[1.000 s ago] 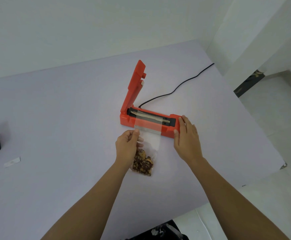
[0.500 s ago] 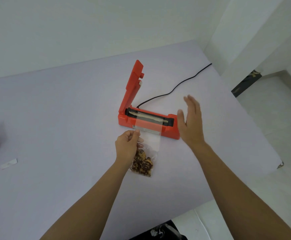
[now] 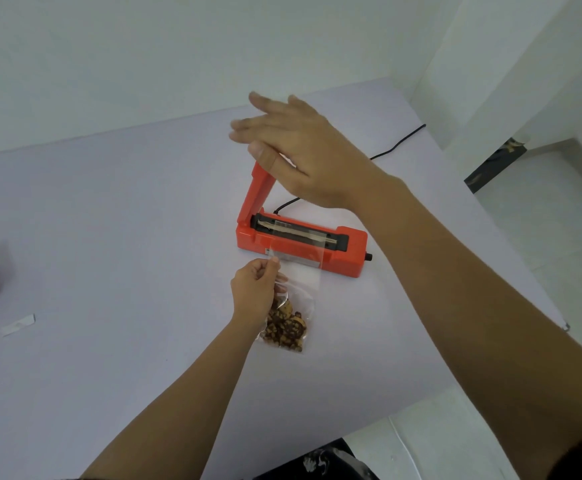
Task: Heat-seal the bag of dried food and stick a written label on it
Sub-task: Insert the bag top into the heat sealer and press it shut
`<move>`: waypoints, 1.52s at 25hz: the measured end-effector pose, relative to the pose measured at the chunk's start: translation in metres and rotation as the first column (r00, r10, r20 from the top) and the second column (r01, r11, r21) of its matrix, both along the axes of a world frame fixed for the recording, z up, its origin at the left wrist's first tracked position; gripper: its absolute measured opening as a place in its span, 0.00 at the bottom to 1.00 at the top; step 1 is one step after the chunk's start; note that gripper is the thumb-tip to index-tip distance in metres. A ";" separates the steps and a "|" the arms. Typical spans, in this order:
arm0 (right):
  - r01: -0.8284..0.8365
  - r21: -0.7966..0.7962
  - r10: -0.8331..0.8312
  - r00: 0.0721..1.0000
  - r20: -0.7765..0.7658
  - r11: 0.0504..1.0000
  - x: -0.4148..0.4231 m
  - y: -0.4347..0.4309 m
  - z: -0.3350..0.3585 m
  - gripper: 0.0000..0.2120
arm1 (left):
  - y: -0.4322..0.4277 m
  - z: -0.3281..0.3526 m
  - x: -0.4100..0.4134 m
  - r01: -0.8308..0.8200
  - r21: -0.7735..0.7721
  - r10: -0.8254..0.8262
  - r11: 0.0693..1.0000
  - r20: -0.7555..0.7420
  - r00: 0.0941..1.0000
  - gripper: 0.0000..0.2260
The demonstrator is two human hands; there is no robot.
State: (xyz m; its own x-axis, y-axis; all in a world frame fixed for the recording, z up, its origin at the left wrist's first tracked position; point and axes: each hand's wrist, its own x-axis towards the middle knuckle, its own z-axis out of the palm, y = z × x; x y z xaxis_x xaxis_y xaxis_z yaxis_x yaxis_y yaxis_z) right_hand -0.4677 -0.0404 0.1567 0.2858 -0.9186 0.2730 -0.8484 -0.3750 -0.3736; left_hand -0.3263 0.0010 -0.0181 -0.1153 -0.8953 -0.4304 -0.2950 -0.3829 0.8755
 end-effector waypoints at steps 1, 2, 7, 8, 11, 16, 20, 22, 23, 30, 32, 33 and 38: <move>0.002 -0.014 -0.002 1.000 0.000 1.000 0.000 0.000 -0.003 0.18 | 0.000 0.001 0.000 -0.003 0.002 0.003 1.000 -0.001 1.000 0.11; 0.012 -0.048 -0.012 1.000 0.010 0.999 -0.002 0.001 -0.005 0.18 | 0.000 0.001 -0.001 -0.007 0.006 0.007 1.000 -0.005 1.000 0.11; 0.185 -0.017 -0.185 0.983 0.002 0.983 -0.031 0.015 -0.030 0.17 | -0.001 0.000 0.000 -0.021 0.043 0.023 0.999 -0.032 0.999 0.11; 0.219 0.039 -0.219 0.976 0.000 0.975 -0.038 0.021 -0.039 0.16 | -0.001 0.000 0.000 -0.022 0.048 0.024 0.999 -0.038 0.999 0.11; 0.305 0.122 -0.306 0.952 -0.015 0.944 -0.051 0.041 -0.065 0.18 | -0.001 0.000 0.000 -0.029 0.061 0.033 0.998 -0.062 0.998 0.11; 0.488 0.271 -0.486 0.870 -0.081 0.830 -0.061 0.065 -0.111 0.23 | -0.002 -0.003 0.002 -0.034 0.071 0.039 0.997 -0.073 0.997 0.11; 0.553 0.335 -0.542 0.829 -0.134 0.763 -0.061 0.070 -0.140 0.21 | -0.003 -0.006 0.003 -0.033 0.074 0.040 0.997 -0.083 0.996 0.12; 0.565 0.334 -0.554 0.821 -0.137 0.755 -0.059 0.072 -0.148 0.21 | -0.003 -0.007 0.004 -0.033 0.078 0.040 0.996 -0.090 0.995 0.11; 0.568 0.327 -0.559 0.819 -0.132 0.755 -0.059 0.072 -0.151 0.21 | -0.002 -0.007 0.004 -0.030 0.080 0.037 0.996 -0.092 0.995 0.11; 0.610 0.276 -0.618 0.783 -0.067 0.743 -0.055 0.072 -0.161 0.25 | -0.003 -0.008 0.004 -0.012 0.078 0.020 0.997 -0.111 0.994 0.12; 0.610 0.272 -0.613 0.785 -0.082 0.744 -0.056 0.073 -0.161 0.25 | -0.002 -0.010 0.005 -0.020 0.099 0.033 0.995 -0.127 0.991 0.11; 0.608 0.271 -0.609 0.788 -0.091 0.746 -0.057 0.073 -0.161 0.25 | -0.003 -0.012 0.005 -0.027 0.113 0.043 0.993 -0.138 0.989 0.11; 0.605 0.265 -0.605 0.791 -0.095 0.750 -0.058 0.072 -0.163 0.25 | -0.004 -0.018 0.004 -0.023 0.140 0.045 0.990 -0.156 0.987 0.11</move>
